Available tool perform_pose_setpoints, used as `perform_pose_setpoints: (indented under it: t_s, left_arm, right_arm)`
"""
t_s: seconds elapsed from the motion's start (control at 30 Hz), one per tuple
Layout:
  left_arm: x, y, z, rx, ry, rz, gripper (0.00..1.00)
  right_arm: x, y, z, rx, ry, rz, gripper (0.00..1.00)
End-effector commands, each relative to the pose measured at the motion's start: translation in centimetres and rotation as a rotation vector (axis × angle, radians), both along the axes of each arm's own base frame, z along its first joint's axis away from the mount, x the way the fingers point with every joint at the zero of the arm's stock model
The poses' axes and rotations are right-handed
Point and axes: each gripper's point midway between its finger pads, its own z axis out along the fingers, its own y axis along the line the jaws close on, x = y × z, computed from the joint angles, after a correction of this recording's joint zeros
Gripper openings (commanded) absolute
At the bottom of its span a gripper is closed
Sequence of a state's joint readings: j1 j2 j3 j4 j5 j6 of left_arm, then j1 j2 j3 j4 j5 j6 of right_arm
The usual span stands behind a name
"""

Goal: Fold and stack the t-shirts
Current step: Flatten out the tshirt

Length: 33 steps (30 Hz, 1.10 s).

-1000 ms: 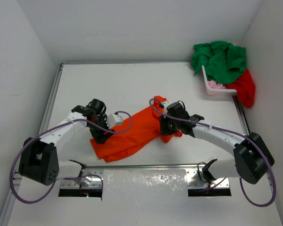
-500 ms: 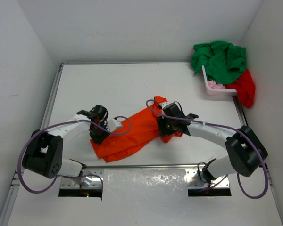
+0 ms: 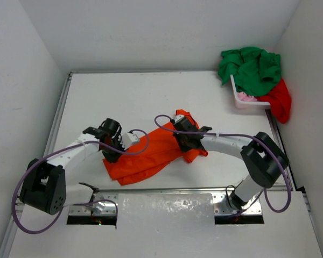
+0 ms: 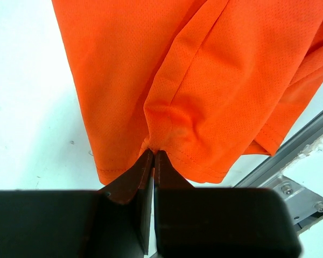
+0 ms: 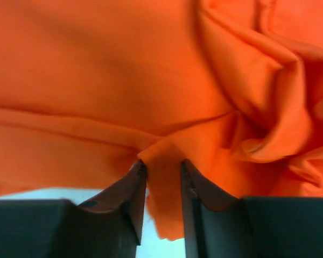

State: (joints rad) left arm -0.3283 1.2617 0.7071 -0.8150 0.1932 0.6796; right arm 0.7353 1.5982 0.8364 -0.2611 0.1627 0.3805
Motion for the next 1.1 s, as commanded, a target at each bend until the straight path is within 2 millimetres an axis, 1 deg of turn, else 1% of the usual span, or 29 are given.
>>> perform_pose_setpoints:
  t_s: [0.0,0.1,0.17,0.2,0.23,0.27,0.33,0.37,0.4,0.43,0.47,0.5,0.53,0.57,0.6,0.63,0.67,0.7,0.73,0.77,0.8,0.83,0.87,0.9,0.93,0.97,1.0,1.03,1.07]
  left_arm:
    - [1.4,-1.4,1.8,-0.067,-0.069,-0.01,0.0]
    - [1.2,-1.3,1.7,-0.059,-0.061,-0.012,0.0]
    - [1.2,-1.3,1.9,-0.061,-0.063,-0.015,0.0]
    - [1.4,-1.4,2.2,-0.066,-0.07,-0.007,0.0]
    - [1.9,-1.5,2.8,-0.07,-0.096,-0.003,0.0]
    - [2.5,-1.6,3.7,-0.079,-0.131,0.013,0.0]
    - [4.6,-1.4,5.8,-0.07,-0.235,0.058,0.0]
    - [5.5,-1.3,7.2,-0.079,-0.288,0.101,0.0]
    - [6.9,-1.4,9.4,-0.091,-0.357,0.126,0.0]
    - [7.6,-0.9,11.0,-0.08,-0.407,0.16,0.0]
    - [8.9,-1.0,13.8,-0.102,-0.47,0.201,0.0]
    - [8.8,-0.5,13.8,-0.089,-0.471,0.218,0.0]
    - [9.7,-0.1,16.5,-0.089,-0.529,0.245,0.0]
    - [10.0,-0.1,18.0,-0.095,-0.558,0.254,0.0]
    - [10.6,-0.1,20.9,-0.119,-0.619,0.259,0.0]
    - [10.3,0.0,22.1,-0.123,-0.634,0.256,0.0]
    - [10.3,0.1,23.7,-0.133,-0.668,0.252,0.0]
    - [10.5,0.0,26.8,-0.158,-0.738,0.247,0.0]
    - [10.0,0.2,28.4,-0.166,-0.772,0.238,0.0]
    - [9.9,0.4,30.1,-0.172,-0.817,0.222,0.0]
    - [9.6,0.4,33.0,-0.199,-0.884,0.211,0.0]
    - [9.0,0.0,33.5,-0.206,-0.88,0.163,0.0]
    - [8.6,-0.2,34.0,-0.215,-0.876,0.142,0.0]
    - [7.9,-0.8,33.8,-0.241,-0.848,0.106,0.0]
    - [7.6,-1.2,33.2,-0.252,-0.832,0.073,0.0]
    - [7.3,-1.6,30.8,-0.248,-0.771,0.047,0.0]
    - [6.5,-2.5,29.6,-0.287,-0.734,0.005,0.0]
    - [6.2,-2.7,28.3,-0.285,-0.702,-0.023,0.0]
    - [6.1,-2.8,27.0,-0.282,-0.679,-0.023,0.0]
  right_arm:
    - [1.8,-0.8,0.4,-0.067,-0.055,-0.052,0.16]
    - [2.0,-0.6,1.0,-0.054,-0.07,-0.057,0.0]
    - [2.2,-0.4,1.8,-0.041,-0.083,-0.056,0.0]
    - [2.3,-0.3,2.7,-0.028,-0.093,-0.05,0.0]
    - [2.2,-0.2,3.3,-0.023,-0.096,-0.046,0.0]
    - [2.4,-0.2,5.0,-0.011,-0.117,-0.042,0.0]
    - [2.9,-0.4,7.4,0.004,-0.163,-0.05,0.0]
    - [3.2,-0.6,9.2,0.014,-0.192,-0.058,0.0]
    - [3.8,-1.7,11.9,0.039,-0.256,-0.092,0.0]
    - [4.1,-2.4,13.4,0.051,-0.284,-0.113,0.0]
    - [5.1,-3.6,15.4,0.077,-0.326,-0.154,0.0]
    - [5.5,-4.5,16.8,0.099,-0.361,-0.182,0.0]
    - [5.4,-5.2,19.4,0.161,-0.411,-0.194,0.0]
    - [5.5,-5.9,21.0,0.189,-0.444,-0.21,0.0]
    - [5.8,-7.1,22.5,0.191,-0.484,-0.226,0.0]
    - [5.4,-8.2,24.8,0.189,-0.546,-0.245,0.0]
    - [5.3,-8.8,27.3,0.197,-0.604,-0.254,0.0]
    - [5.0,-9.4,29.0,0.188,-0.643,-0.252,0.0]
    - [4.7,-10.0,30.5,0.184,-0.673,-0.261,0.0]
    - [4.0,-10.9,33.9,0.214,-0.749,-0.28,0.0]
    - [3.7,-11.2,35.2,0.215,-0.782,-0.27,0.0]
    - [3.2,-11.4,36.5,0.226,-0.805,-0.257,0.0]
    - [3.2,-11.3,36.4,0.214,-0.8,-0.24,0.0]
    - [3.3,-10.9,35.6,0.206,-0.768,-0.227,0.0]
    - [3.0,-9.3,33.6,0.222,-0.685,-0.16,0.08]
    - [3.4,-7.5,31.0,0.257,-0.584,-0.138,0.16]
    - [3.5,-5.5,29.5,0.305,-0.531,-0.096,0.24]
    - [3.1,-3.8,26.2,0.316,-0.451,-0.059,0.34]
    - [2.2,-1.3,24.6,0.312,-0.43,0.0,0.43]
